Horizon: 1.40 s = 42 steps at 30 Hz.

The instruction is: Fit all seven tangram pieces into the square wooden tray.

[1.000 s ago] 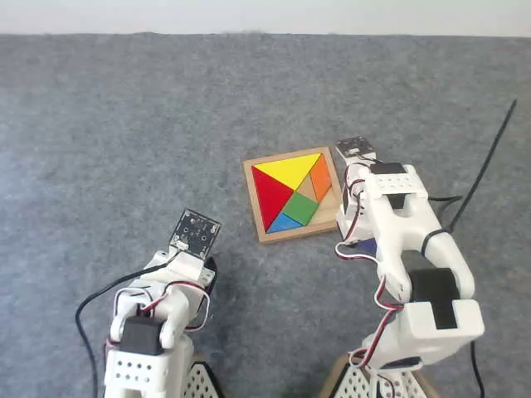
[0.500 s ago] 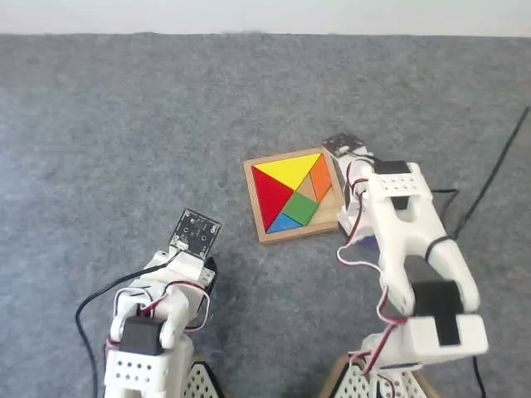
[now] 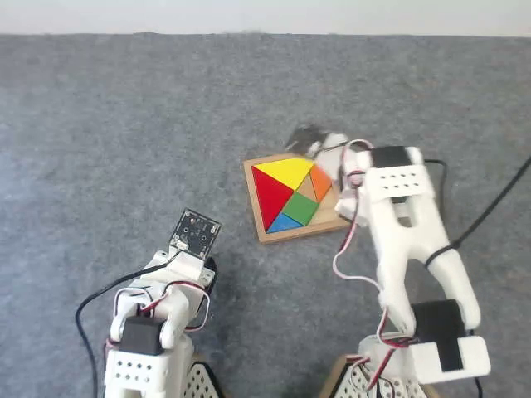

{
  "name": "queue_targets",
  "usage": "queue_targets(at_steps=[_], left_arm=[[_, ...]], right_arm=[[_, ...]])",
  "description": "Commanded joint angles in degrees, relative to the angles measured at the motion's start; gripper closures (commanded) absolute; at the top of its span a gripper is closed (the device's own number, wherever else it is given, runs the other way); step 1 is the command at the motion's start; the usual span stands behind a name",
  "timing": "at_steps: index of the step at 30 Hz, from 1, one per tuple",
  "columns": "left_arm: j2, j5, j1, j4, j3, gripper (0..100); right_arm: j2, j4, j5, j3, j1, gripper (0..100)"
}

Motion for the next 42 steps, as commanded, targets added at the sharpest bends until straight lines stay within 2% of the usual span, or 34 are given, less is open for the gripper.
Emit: queue_targets(at_steps=[1,5,11,14,20,23,29,31,36,42], left_arm=[[-1.2,0.4,-0.1,0.2,-0.7,88],[-1.2,0.4,-0.1,0.2,-0.7,88],[-1.2,0.4,-0.1,0.2,-0.7,88],[-1.2,0.4,-0.1,0.2,-0.7,88],[-1.2,0.4,-0.1,0.2,-0.7,88],[-1.2,0.4,-0.1,0.2,-0.7,88],[-1.2,0.4,-0.1,0.2,-0.7,88],[-1.2,0.4,-0.1,0.2,-0.7,88],[-1.2,0.4,-0.1,0.2,-0.7,88],[-1.2,0.4,-0.1,0.2,-0.7,88]], right_arm=[[-3.3,0.7,9.6,-3.4,-7.3,91.8],[0.5,-0.7,14.5,-3.9,-11.1,91.9],[6.7,-8.1,16.4,-4.7,-10.9,91.9],[5.9,-5.3,7.4,-9.6,-7.9,91.9],[3.5,-5.2,-24.4,-16.9,4.5,91.4],[7.2,-7.3,-35.7,-17.4,6.1,91.1],[24.2,-3.6,-44.5,-27.9,4.3,78.4],[29.8,-2.6,-45.3,-33.2,3.9,78.5],[39.7,-1.6,-53.6,-45.1,4.5,78.6],[46.2,0.0,-62.2,-50.6,1.8,78.6]])
